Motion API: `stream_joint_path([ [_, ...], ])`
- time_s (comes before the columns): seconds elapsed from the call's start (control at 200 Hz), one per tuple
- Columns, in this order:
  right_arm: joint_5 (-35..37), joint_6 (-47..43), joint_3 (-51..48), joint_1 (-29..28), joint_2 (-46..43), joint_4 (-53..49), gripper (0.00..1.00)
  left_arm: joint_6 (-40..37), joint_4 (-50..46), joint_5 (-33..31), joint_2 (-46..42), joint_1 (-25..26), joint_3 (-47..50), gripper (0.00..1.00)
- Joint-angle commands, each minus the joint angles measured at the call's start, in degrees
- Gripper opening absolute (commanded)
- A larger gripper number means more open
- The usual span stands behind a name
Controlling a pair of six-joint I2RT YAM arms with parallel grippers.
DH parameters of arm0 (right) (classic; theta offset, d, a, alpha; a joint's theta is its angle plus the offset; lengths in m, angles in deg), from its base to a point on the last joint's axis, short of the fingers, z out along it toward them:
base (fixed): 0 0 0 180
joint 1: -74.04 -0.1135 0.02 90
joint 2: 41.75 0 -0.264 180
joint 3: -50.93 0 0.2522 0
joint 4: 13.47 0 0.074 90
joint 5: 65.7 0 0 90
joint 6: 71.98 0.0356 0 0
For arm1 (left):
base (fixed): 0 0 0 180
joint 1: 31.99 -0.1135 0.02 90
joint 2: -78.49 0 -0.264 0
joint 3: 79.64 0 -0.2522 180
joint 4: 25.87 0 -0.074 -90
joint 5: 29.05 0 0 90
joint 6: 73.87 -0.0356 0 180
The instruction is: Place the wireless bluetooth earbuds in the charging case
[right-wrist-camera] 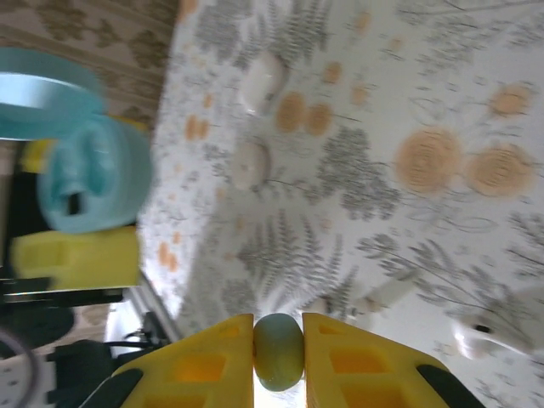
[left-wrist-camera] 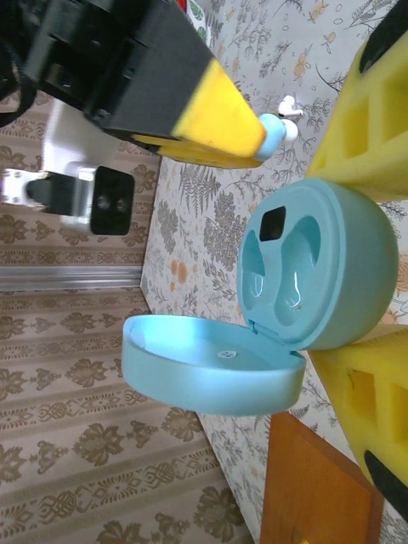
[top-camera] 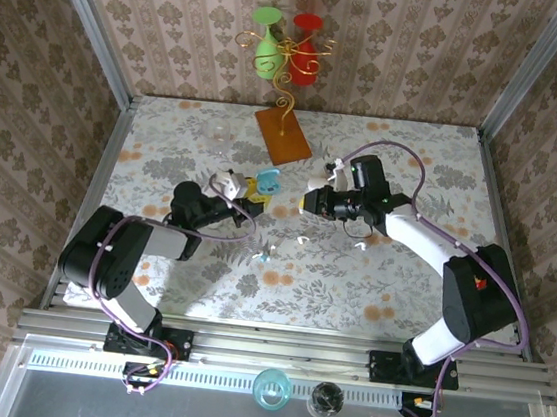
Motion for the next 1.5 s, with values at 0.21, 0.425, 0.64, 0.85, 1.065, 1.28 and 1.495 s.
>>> stream_joint_path([
  [0.21,-7.3,11.3,-0.4,-1.3,-1.6,12.8,0.18,-3.1,2.4,1.5,3.0,2.3,-3.5,0.36],
  [0.425,-7.6,16.8,0.3,-1.4,-0.7,16.2,0.16,-4.3,2.5,1.9,4.1,4.3,-4.0,0.36],
  [0.64,-6.7,17.8,1.7,-2.3,0.3,16.2,0.15,-5.4,2.4,1.8,4.9,5.7,-4.6,0.36],
  [0.85,-4.3,14.6,3.6,-3.7,1.1,12.1,0.16,-5.7,2.6,0.9,5.3,6.7,-5.2,0.36],
  [1.065,-2.6,13.2,4.3,-4.3,2.0,10.1,0.15,-5.3,2.6,0.9,5.2,7.0,-5.3,0.36],
  [1.28,1.3,11.5,3.1,-4.3,-0.3,8.7,0.15,-5.0,2.7,-0.2,5.1,7.0,-4.9,0.35],
  [1.495,2.9,11.8,2.0,-4.2,-0.5,9.8,0.14,-3.8,2.9,0.2,5.5,6.9,-5.5,0.35],
])
